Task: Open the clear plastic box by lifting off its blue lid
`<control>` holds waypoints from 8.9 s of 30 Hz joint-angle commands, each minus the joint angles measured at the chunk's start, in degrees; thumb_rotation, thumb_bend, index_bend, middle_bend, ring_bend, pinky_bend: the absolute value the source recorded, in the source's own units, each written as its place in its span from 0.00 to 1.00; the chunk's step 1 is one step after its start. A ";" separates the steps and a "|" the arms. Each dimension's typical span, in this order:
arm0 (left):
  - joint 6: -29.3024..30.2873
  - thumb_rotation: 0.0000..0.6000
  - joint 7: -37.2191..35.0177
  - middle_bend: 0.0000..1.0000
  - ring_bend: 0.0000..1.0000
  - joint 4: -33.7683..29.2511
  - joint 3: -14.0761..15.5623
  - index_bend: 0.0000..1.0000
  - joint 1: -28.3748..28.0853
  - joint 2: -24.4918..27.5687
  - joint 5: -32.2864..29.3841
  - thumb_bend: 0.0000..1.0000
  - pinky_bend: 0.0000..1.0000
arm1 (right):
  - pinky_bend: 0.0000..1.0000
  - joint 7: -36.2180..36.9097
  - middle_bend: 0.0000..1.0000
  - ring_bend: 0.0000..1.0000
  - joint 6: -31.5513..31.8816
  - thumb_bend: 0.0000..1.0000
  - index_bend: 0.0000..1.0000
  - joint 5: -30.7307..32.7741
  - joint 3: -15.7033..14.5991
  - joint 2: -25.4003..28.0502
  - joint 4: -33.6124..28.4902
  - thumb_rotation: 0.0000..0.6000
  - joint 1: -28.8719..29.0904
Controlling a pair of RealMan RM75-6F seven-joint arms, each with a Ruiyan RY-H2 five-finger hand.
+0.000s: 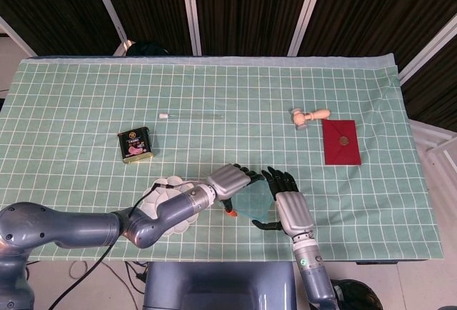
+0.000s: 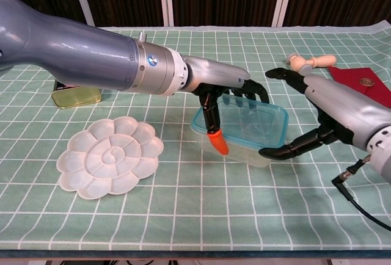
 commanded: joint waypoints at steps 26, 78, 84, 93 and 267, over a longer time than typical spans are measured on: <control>1.58 1.00 -1.06 0.37 0.34 -0.21 2.33 0.33 -1.17 0.82 -0.63 0.15 0.46 | 0.00 1.00 0.00 0.00 1.16 0.21 0.00 1.37 -0.59 0.19 -0.31 1.00 0.39; 2.16 1.00 -1.62 0.35 0.34 -0.96 4.12 0.33 -2.93 -0.52 -2.22 0.15 0.46 | 0.00 12.86 0.00 0.00 2.92 0.21 0.00 0.42 -0.72 -1.72 0.34 1.00 -0.56; 2.11 1.00 -3.40 0.34 0.34 -1.18 3.08 0.32 -2.72 -0.71 -3.19 0.15 0.46 | 0.00 14.41 0.00 0.00 3.05 0.21 0.00 -3.66 -2.33 -1.60 3.25 1.00 -0.31; 1.59 1.00 -5.13 0.29 0.28 -1.35 2.60 0.27 -2.69 -0.60 -4.58 0.15 0.42 | 0.00 18.66 0.00 0.00 4.42 0.21 0.00 -9.97 -4.34 -2.29 9.00 1.00 -0.32; 9.10 1.00 -0.28 0.00 0.00 -5.22 5.44 0.00 -3.75 5.07 -4.48 0.00 0.09 | 0.00 18.11 0.10 0.00 3.77 0.60 0.69 -8.28 1.10 -6.48 15.90 1.00 2.71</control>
